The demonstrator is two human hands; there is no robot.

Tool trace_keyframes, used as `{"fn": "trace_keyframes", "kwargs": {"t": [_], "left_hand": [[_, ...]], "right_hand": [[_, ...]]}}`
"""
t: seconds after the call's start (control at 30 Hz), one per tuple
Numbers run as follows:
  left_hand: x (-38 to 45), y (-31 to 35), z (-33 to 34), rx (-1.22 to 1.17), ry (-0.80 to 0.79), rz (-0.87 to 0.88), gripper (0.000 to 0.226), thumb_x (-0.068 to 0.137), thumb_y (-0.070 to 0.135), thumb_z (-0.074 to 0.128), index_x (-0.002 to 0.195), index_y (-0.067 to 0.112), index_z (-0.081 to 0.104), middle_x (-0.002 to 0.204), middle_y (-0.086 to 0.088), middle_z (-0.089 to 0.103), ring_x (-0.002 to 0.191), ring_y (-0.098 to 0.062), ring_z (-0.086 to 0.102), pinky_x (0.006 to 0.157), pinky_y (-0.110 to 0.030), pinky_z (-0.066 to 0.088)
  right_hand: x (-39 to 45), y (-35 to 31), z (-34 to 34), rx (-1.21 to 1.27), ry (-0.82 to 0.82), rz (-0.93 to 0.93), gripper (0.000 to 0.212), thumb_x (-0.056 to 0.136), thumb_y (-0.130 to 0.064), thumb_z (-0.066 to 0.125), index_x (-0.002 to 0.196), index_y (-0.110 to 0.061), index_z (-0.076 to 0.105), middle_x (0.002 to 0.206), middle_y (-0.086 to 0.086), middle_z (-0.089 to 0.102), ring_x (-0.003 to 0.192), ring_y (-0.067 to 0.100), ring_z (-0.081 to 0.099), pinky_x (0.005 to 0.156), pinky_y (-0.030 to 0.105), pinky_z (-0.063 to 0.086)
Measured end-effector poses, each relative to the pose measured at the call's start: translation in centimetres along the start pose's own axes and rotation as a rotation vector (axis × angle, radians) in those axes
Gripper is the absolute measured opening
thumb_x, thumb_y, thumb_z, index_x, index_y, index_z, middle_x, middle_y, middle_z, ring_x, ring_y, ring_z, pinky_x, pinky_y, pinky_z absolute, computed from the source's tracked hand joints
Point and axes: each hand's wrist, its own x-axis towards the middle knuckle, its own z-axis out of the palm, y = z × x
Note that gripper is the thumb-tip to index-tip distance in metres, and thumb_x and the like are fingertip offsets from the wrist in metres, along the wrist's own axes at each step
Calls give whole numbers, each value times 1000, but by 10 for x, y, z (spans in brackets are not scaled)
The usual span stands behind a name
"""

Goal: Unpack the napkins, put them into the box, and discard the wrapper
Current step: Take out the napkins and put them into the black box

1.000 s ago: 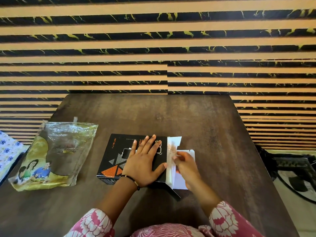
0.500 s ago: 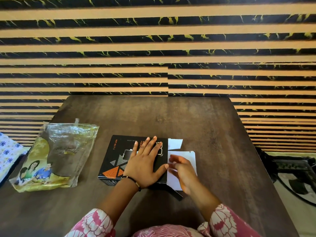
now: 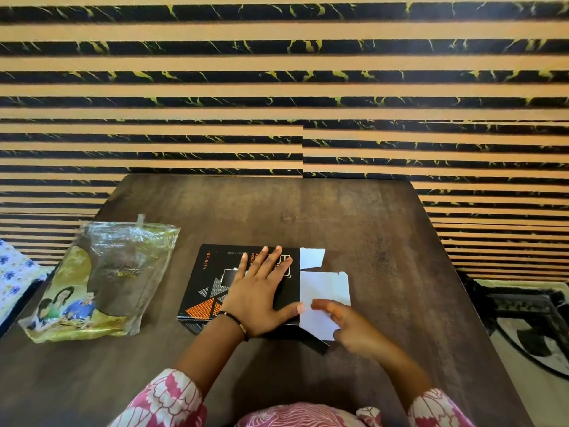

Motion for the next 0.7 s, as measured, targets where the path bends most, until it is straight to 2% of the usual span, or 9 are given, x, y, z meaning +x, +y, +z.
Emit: {"fn": "trace_keyframes", "kwargs": {"t": [0.07,0.13,0.2,0.3,0.37,0.43,0.57,0.63,0.7], "left_hand": [[-4,4,-1,49,-19,41,113,57,92,17,147,24,-1,157,0,-12,142,-20,-21,114,-52,-17],[-9,15,2,90,-13,113,120,56,94,25,147,20,1,157,-3,-11,141,-24,-23,110,-55,-18],[-10,30,5,93,-3,173,116,60,90,32,147,19,5,158,-4,-7,142,-25,-18,110,-55,-19],[-2,43,6,94,-9,125,94,77,72,36,147,21,1,158,-1,-11,144,-23,-16,108,-49,-22],[4,43,7,103,30,81,81,84,59,37,146,22,1,158,-2,-10,144,-23,-14,108,-49,-19],[5,43,10,96,20,44,77,85,50,38,146,22,2,158,-2,-9,145,-24,-13,110,-50,-16],[2,48,13,71,6,-37,78,83,36,40,146,18,-2,158,-7,-10,144,-25,-15,116,-50,-11],[1,50,12,69,-5,-48,80,83,33,40,146,17,-6,157,-8,-12,144,-25,-16,116,-50,-11],[1,50,12,72,-17,-48,80,82,32,39,146,16,-6,157,-9,-14,144,-25,-16,116,-50,-11]], "right_hand": [[-3,4,2,-54,27,-53,66,81,8,49,125,-41,45,149,-13,30,138,15,27,68,-1,39],[-5,6,5,-73,37,-97,64,82,8,49,126,-39,46,149,-12,31,139,13,26,85,1,36],[-4,5,4,-76,20,-126,57,84,2,51,123,-40,47,149,-11,33,139,14,25,107,20,28],[-6,1,3,-103,21,-125,45,86,-13,54,127,-31,49,146,-5,39,137,17,31,115,35,26],[-7,-2,3,-58,42,-116,53,78,-15,50,130,-25,47,144,0,43,134,18,36,115,39,28],[-8,1,4,-48,46,-105,56,75,-14,48,130,-27,47,144,-1,43,134,18,37,115,40,28],[3,5,3,-68,39,-72,54,86,3,44,130,-27,48,145,-4,42,134,16,38,113,35,31],[10,-5,-2,-49,129,-59,47,90,2,42,130,-23,50,142,-1,47,127,17,46,107,30,39],[18,-19,-12,-52,304,-36,47,90,-3,40,131,-25,46,139,-1,48,121,20,50,94,28,44]]}}
